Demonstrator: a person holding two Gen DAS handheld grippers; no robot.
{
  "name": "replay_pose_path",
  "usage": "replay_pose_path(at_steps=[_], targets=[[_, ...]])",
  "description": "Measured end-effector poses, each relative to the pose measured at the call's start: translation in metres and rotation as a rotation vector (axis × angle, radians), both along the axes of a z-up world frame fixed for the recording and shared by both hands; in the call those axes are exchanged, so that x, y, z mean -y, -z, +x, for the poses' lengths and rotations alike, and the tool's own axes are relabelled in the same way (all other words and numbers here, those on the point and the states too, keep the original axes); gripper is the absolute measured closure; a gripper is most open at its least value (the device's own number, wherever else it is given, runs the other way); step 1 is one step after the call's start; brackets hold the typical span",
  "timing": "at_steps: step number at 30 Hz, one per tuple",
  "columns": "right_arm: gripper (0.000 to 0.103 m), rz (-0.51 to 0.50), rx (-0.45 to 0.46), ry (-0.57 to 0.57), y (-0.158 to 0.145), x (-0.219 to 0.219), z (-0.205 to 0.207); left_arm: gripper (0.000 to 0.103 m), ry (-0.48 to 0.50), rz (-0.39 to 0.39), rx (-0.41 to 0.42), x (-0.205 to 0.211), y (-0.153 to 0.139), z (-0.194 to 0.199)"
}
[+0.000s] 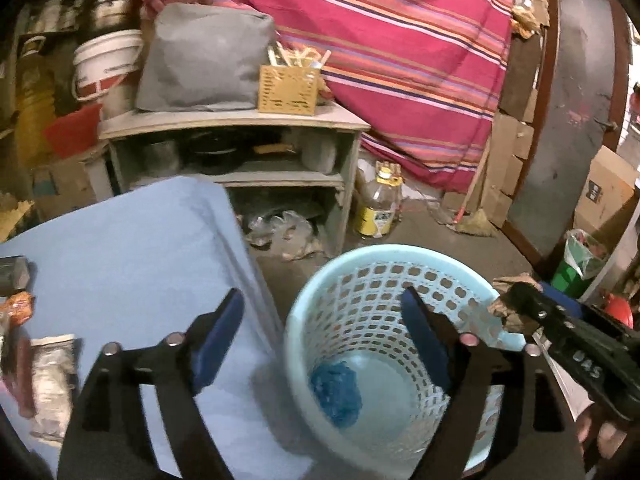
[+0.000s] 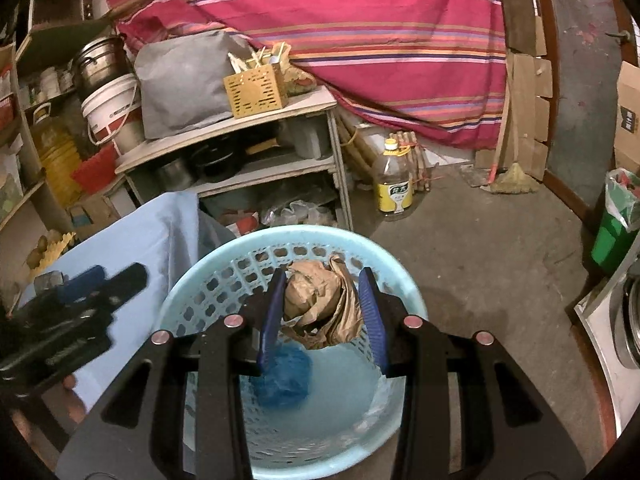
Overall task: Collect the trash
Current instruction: 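Open the right tool to drop the brown paper into the basket, then move both tools back over the trash pile on the table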
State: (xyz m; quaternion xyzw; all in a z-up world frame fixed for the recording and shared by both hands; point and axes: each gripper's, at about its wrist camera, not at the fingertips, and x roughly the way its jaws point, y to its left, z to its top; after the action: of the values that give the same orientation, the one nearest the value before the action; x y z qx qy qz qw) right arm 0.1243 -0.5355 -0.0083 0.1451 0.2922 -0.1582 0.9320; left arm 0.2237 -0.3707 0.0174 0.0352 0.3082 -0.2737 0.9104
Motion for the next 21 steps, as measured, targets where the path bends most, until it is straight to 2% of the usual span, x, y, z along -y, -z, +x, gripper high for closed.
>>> replay_pose_path(at_steps=[4,5,6,7,8,9,15,21], targets=[[0.063,-0.023,-0.011,-0.027,0.004,-0.013,0.013,0.013,-0.037,0.012,0.043,-0.029,-0.014,-0.01],[0.06,-0.031,-0.002,-0.031,0.004,-0.016,0.018,0.011,-0.047,0.016,0.051,-0.036,-0.017,-0.012],[0.045,-0.033,0.012,-0.036,0.003,-0.018,0.02,0.011,-0.065,0.025,0.064,-0.046,-0.021,-0.015],[0.035,-0.034,0.025,-0.037,0.003,-0.019,0.021,0.01,-0.082,0.028,0.074,-0.054,-0.024,-0.017],[0.021,-0.042,0.046,-0.027,0.001,-0.021,0.021,0.009,-0.102,0.026,0.085,-0.066,-0.028,-0.02],[0.018,-0.057,0.066,-0.018,-0.003,-0.025,0.021,0.009,-0.11,0.025,0.09,-0.073,-0.031,-0.022],[0.005,-0.138,0.097,-0.023,-0.018,-0.054,0.017,0.006,-0.197,0.009,0.13,-0.14,-0.054,-0.032],[0.004,-0.128,0.099,-0.056,-0.023,-0.099,0.013,0.006,-0.296,0.025,0.165,-0.205,-0.066,-0.041]])
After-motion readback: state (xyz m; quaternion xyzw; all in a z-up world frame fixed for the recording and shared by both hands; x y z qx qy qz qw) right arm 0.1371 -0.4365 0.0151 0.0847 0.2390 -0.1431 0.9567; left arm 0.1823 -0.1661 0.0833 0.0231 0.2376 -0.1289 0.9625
